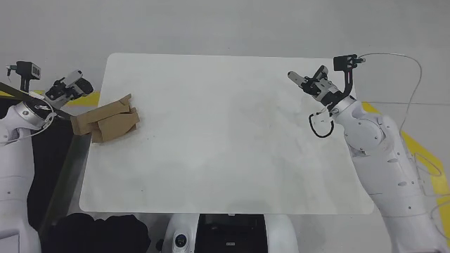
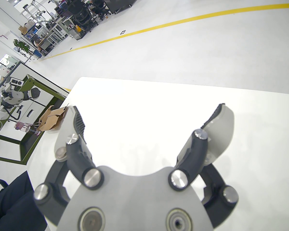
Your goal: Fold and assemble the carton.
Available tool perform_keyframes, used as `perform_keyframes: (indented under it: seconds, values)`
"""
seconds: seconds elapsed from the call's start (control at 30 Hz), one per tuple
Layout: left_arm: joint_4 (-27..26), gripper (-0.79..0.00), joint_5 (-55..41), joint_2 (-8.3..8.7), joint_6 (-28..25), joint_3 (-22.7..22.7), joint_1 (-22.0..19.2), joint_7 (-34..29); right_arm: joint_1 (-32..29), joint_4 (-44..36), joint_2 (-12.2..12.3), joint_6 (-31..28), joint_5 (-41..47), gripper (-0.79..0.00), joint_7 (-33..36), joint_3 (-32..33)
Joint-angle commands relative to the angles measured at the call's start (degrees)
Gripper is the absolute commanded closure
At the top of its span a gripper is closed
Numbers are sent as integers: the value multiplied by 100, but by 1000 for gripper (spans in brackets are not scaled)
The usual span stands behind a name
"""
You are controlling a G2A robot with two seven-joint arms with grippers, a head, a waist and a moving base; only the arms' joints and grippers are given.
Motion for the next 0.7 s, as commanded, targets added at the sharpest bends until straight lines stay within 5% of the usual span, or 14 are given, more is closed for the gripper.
perform_keyframes:
  seconds: [0.0, 0.23, 0.67]
  values:
    - [170, -785, 79, 48, -11, -168, 24, 66, 0, 0, 0, 0, 0, -785, 0, 0]
    - [856, -785, 618, 250, 89, -592, -264, 382, 0, 0, 0, 0, 0, -785, 0, 0]
    - [2322, -785, 1845, 543, 169, -519, -1072, 989, 0, 0, 0, 0, 0, -785, 0, 0]
